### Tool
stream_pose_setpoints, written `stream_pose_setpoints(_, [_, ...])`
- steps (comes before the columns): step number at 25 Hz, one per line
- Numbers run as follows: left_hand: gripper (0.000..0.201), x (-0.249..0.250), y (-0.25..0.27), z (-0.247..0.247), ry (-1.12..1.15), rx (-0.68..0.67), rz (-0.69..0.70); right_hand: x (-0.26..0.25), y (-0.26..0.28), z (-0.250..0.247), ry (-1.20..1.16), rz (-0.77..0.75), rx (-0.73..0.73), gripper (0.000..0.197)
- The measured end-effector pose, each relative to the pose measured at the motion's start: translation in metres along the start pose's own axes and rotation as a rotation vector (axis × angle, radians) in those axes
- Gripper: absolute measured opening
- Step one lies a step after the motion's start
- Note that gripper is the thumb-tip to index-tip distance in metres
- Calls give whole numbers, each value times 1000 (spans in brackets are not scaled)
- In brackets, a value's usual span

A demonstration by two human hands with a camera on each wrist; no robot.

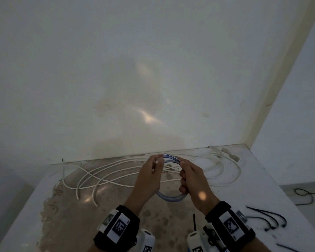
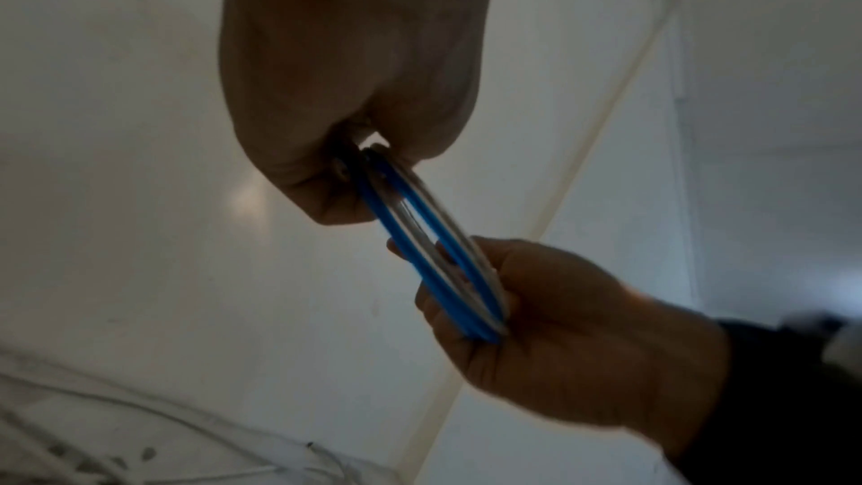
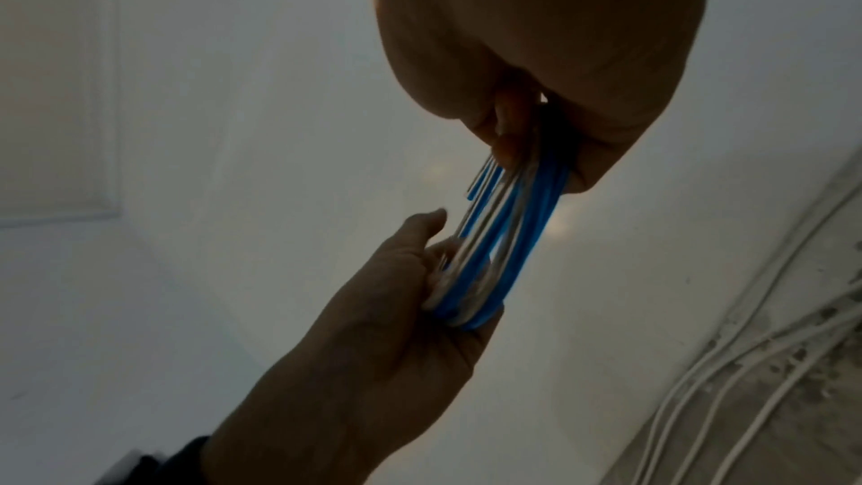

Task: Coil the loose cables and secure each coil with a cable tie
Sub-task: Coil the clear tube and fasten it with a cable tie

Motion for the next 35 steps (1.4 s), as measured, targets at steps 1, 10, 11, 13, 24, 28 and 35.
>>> stream_pose_setpoints(1, [25, -3, 1, 0, -132, -11, 76, 1, 0, -1, 4, -7, 7, 31])
stream_pose_setpoints(10, [22, 2, 6, 10, -238, 82, 233, 7, 5, -9, 339, -235, 12, 33])
stream_pose_setpoints(11, [22, 4, 7, 11, -232, 82, 249, 9, 5, -11, 390, -275, 33, 33])
stream_pose_setpoints(13, [27, 6, 7, 13, -239, 26, 267, 11, 5, -13, 430, -301, 33, 32])
stream_pose_setpoints(24, [14, -8, -1, 2, -158, 284, 269, 5, 8, -16, 172, -101, -212, 33])
stream_pose_setpoints(28, [15, -13, -1, 3, -124, 319, 186, 2, 5, -11, -256, 85, -280, 34])
stream_pose_setpoints(35, [39, -4, 16, 8, -528, -115, 402, -26, 18, -20, 608, -270, -341, 29])
Point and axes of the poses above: each hand's wrist, its own y-axis away from the middle knuckle, its own z-axis out of the palm, x = y × z, the point moved 1 cm from there along -y, towards the middle knuckle, and after that the axes turned 5 degrees about z, right-handed, at the moved point
